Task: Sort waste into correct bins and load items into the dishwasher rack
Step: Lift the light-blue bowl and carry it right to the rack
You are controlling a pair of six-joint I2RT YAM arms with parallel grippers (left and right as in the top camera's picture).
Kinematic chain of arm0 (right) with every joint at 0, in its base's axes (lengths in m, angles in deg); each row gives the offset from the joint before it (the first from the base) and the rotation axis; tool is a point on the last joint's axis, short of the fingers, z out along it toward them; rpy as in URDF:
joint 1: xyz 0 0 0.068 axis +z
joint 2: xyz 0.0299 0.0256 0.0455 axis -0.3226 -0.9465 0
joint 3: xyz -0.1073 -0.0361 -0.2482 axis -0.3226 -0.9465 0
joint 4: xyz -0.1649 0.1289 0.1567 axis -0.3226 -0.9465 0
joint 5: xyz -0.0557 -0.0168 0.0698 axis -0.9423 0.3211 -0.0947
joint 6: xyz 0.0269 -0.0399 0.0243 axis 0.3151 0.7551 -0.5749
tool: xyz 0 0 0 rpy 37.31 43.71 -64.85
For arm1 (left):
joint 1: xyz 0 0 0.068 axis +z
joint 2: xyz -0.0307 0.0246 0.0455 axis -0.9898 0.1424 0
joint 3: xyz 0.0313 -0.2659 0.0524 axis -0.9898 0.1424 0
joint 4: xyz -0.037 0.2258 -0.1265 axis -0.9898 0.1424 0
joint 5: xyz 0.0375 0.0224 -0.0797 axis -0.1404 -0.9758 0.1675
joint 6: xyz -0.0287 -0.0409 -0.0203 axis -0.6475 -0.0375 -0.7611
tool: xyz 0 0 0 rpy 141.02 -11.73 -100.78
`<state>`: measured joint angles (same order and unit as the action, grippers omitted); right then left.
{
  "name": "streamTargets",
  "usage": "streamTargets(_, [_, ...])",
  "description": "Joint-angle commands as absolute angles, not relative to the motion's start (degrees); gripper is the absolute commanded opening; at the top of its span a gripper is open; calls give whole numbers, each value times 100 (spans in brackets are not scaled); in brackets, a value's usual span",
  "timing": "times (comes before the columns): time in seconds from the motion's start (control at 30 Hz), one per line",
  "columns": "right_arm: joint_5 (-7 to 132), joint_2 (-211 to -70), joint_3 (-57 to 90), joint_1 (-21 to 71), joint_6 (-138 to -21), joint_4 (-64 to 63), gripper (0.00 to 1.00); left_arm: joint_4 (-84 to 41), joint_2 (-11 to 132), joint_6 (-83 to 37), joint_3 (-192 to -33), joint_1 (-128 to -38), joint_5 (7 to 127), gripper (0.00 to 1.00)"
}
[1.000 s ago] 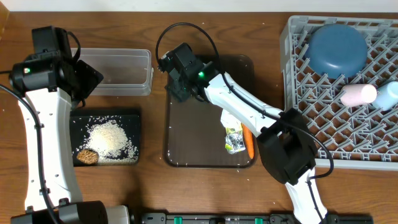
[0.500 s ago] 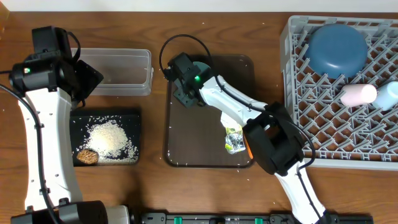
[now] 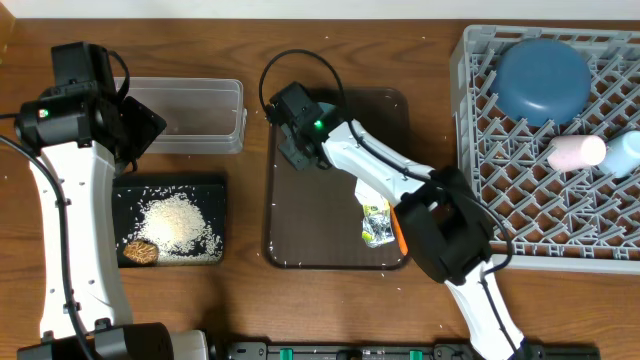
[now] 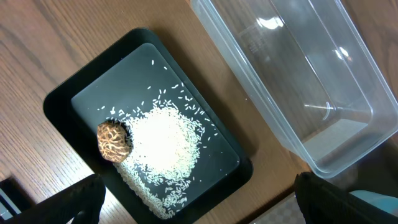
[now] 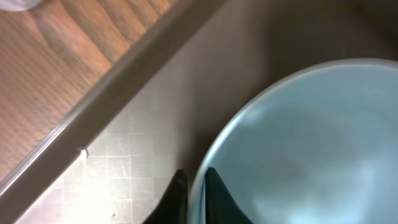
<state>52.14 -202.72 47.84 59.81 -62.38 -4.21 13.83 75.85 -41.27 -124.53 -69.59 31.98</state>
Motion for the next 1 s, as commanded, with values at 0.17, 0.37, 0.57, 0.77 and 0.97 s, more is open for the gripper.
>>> streamTargets(0.17, [5203,-19653,4803,5883,-6657,-550,1,1403,7502,-4217,-12525,-6946,3145,98])
streamTargets(0.37, [5771,-19124,4803,5601,-7060,-735,1,1403,7502,-4219,-12525,-6946,3145,98])
streamTargets(0.57, [6348,-18309,4803,4917,-7204,-1041,1,1403,7502,-4219,-12525,-6946,3145,98])
streamTargets(0.77, [7192,-17656,4803,3736,-7505,-1597,1,1403,7502,-4217,-12525,-6946,3145,98])
streamTargets(0.97, [8595,-17548,4790,2281,-7484,-2049,1,1403,7502,-4219,-12525,-6946,3145,98])
